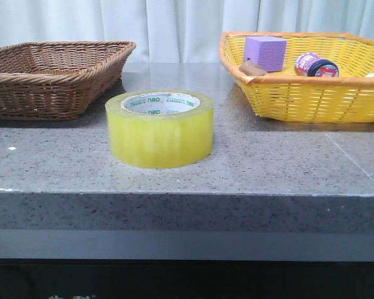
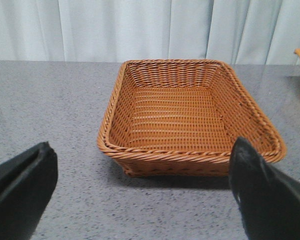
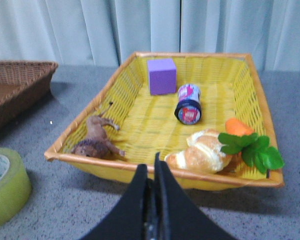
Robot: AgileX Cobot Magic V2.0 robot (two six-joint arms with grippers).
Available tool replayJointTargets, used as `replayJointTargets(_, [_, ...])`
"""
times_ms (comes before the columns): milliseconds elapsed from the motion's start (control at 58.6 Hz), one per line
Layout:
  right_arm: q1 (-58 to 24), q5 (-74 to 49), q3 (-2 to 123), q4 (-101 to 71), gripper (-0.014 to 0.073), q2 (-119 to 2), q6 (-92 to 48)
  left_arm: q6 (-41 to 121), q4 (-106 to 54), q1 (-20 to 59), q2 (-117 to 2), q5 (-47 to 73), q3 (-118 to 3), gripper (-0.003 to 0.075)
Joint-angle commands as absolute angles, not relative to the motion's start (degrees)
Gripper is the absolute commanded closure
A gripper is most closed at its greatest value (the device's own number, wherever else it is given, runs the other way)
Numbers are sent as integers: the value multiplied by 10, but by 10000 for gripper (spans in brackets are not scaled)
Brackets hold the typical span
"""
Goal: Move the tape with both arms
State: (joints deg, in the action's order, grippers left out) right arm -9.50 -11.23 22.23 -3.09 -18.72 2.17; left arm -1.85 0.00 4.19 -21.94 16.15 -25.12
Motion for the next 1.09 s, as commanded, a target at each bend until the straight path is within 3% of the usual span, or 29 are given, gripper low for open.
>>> replayJointTargets(0, [-92, -32, 234, -27, 683, -187, 19, -20, -29, 41, -229, 125, -273, 31])
replayJointTargets(239, [-92, -21, 234, -27, 683, -187, 19, -19, -30, 95, -336, 226, -346, 31])
replayJointTargets(666, [-92, -22, 234, -27, 683, -187, 19, -25, -99, 310, -611, 297, -521, 31])
replayJointTargets(1076, [-92, -22, 234, -27, 683, -187, 19, -25, -154, 342, -827, 352, -660, 31])
